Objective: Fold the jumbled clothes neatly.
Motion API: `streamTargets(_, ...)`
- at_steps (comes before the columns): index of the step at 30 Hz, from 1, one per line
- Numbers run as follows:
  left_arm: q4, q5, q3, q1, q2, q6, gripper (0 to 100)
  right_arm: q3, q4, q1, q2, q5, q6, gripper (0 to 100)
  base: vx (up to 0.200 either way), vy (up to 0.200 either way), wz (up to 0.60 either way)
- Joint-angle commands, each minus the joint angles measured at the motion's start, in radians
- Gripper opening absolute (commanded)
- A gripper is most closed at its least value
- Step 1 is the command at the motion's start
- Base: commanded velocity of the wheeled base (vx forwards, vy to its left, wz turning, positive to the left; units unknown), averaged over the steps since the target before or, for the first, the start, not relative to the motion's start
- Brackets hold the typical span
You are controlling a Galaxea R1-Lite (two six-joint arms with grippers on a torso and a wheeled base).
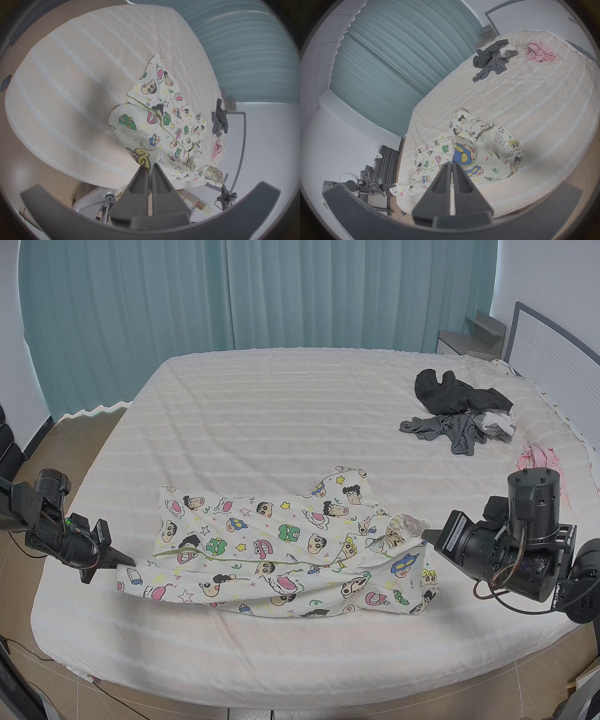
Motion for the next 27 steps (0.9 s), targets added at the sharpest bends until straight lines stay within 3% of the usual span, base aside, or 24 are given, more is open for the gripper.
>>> streamTargets(1, 0.003, 0.003, -0.088, -0.023, 0.108, -0.032, 0, -0.049, -0.001, -0.023, 0.098, 0.001, -0.008, 0, 0.0, 0.0, 0.0)
streamTargets(7, -0.002, 0.005, -0.158, -0.066, 0.179, -0.066, 0, -0.072, -0.053, -0.044, 0.184, -0.001, -0.012, 0, 0.0, 0.0, 0.0)
streamTargets(13, -0.006, 0.075, -0.226, -0.093, 0.259, -0.108, 0, -0.067, -0.169, -0.049, 0.273, -0.01, -0.051, 0, 0.0, 0.0, 0.0)
streamTargets(27, -0.02, 0.074, -0.304, -0.098, 0.317, -0.17, 0, -0.081, -0.283, -0.082, 0.38, -0.033, -0.084, 0, 0.0, 0.0, 0.0)
